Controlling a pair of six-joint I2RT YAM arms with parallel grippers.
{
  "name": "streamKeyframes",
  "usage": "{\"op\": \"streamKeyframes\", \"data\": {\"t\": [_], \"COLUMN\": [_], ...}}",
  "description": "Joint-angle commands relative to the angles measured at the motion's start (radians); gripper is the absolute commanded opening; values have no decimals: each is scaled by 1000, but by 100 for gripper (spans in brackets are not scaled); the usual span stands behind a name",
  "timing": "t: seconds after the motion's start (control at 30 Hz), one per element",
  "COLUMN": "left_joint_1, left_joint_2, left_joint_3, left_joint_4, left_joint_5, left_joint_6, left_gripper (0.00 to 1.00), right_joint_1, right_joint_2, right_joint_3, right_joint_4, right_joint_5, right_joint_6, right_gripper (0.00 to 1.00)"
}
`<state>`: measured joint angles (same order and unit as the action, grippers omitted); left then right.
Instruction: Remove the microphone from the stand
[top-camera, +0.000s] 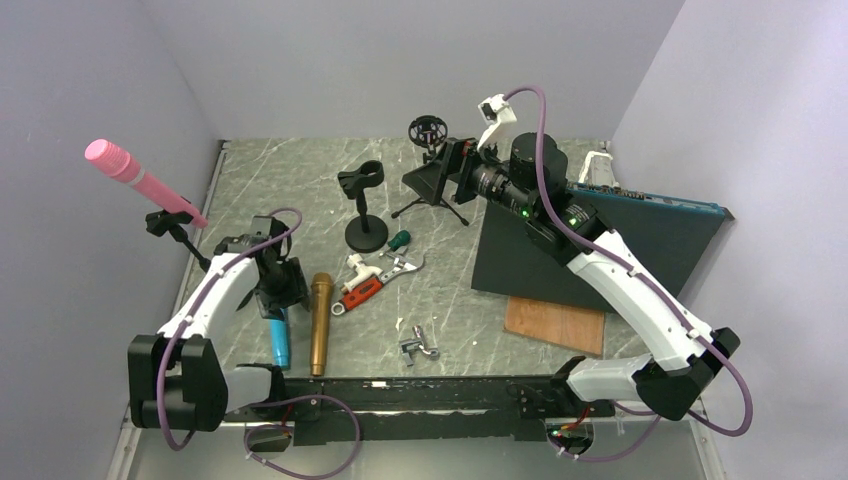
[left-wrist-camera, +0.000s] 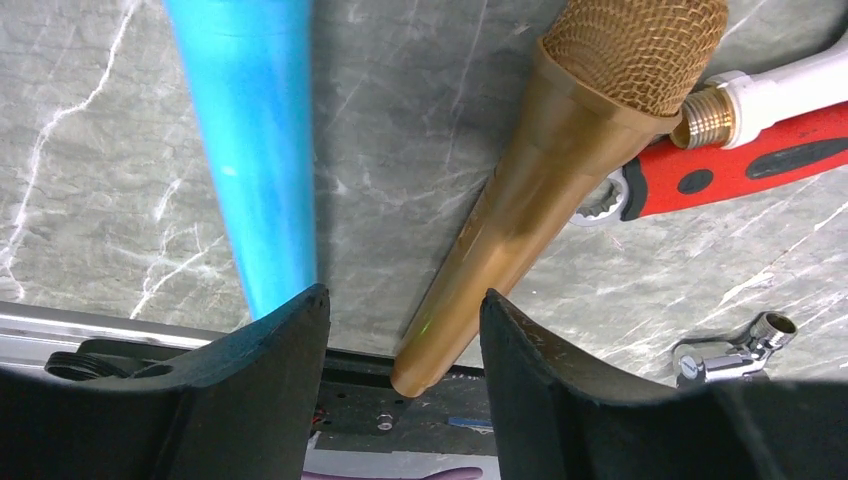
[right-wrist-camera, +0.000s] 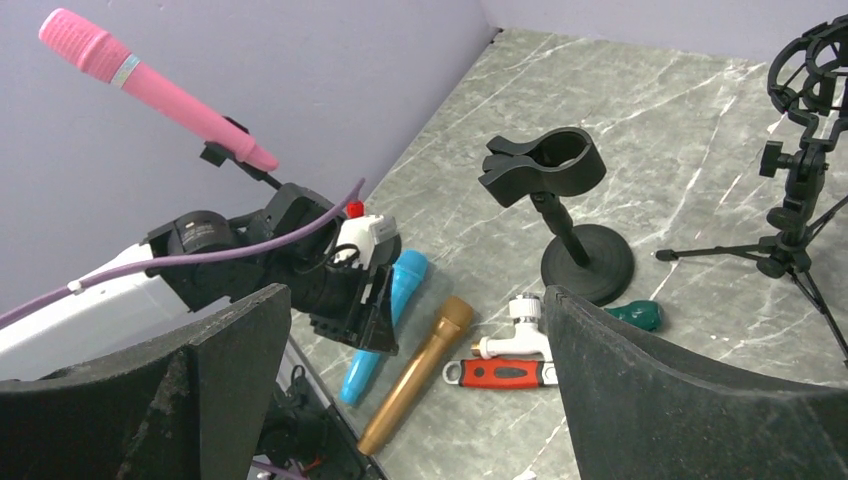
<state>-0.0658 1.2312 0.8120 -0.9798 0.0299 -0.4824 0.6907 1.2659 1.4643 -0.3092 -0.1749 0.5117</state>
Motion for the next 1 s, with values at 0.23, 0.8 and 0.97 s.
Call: {"op": "streamKeyframes", "data": {"t": [0.23,0.8,0.97], "left_joint_1": [4,4,4], "left_joint_2": [-238,-423,-490], "left_joint_3": [130,729,699], "left_joint_4": [47,86,187], "left_joint_5": [180,-311,-449], "left_joint_6": [-10,-47,31], "left_gripper": [70,82,88], "right_joint_1": [-4,-10,-11], "right_joint_2": [-45,-10,-21], "right_joint_3": [43,145,137], "right_joint_4": [-103,-189,-191], "right_joint_5": [50,17,0], "right_joint_6": [-29,-90,-97], "right_gripper": [98,99,99]}}
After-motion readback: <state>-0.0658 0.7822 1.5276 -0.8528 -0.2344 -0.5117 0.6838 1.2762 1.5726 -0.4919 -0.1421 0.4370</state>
